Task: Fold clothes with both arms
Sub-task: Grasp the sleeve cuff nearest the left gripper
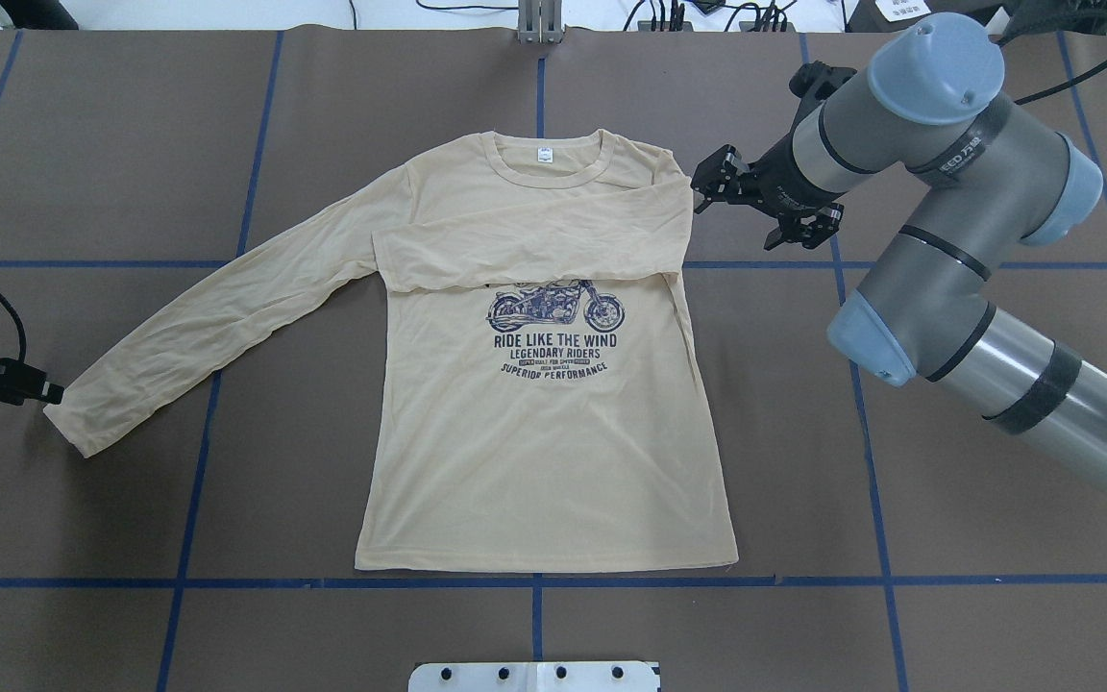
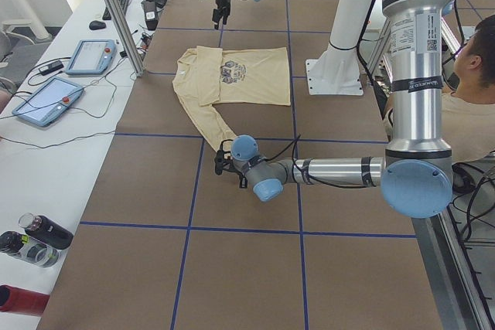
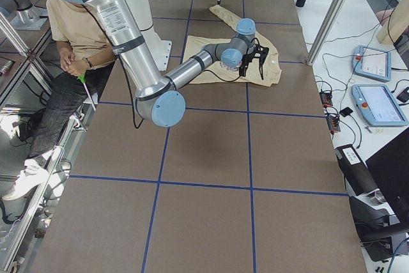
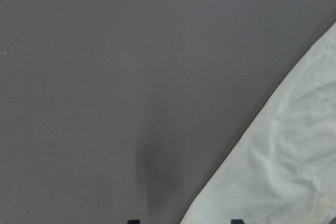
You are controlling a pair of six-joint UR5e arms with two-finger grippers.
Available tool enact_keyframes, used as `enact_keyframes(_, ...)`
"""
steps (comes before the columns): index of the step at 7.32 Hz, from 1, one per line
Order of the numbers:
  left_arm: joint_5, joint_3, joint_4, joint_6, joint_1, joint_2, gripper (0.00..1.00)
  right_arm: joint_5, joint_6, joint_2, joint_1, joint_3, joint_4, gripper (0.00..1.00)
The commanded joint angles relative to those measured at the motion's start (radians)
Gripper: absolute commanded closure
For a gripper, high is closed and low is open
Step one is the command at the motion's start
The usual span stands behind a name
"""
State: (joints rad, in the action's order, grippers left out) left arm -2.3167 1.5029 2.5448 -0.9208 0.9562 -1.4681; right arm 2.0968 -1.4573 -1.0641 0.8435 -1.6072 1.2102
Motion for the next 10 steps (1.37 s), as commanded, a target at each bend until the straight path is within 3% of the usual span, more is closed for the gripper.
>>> enact_keyframes(1,0.003,-0.001,-0.001,0.0,-0.013,-0.006,0.4,-0.001,0.0,-0.004,0.0,0.0,0.0,0.01)
enact_keyframes(4,0.005,-0.004,-0.001,0.002,-0.023,-0.006,0.41,-0.001,0.0,-0.004,-0.003,0.003,0.0,0.01)
enact_keyframes(6,0.005,-0.012,0.0,0.005,-0.025,-0.006,0.49,-0.001,0.0,-0.002,-0.003,0.004,0.0,0.01)
enact_keyframes(8,0.005,-0.016,-0.001,0.007,-0.027,-0.006,0.92,-0.001,0.0,-0.002,-0.003,0.003,0.0,0.01)
enact_keyframes(9,0.005,-0.018,-0.001,0.007,-0.027,-0.003,1.0,-0.001,0.0,-0.002,-0.001,0.001,0.0,0.01)
enact_keyframes(10,-0.003,-0.009,-0.001,0.008,-0.027,-0.003,1.0,-0.001,0.0,-0.002,-0.003,0.001,0.0,0.01)
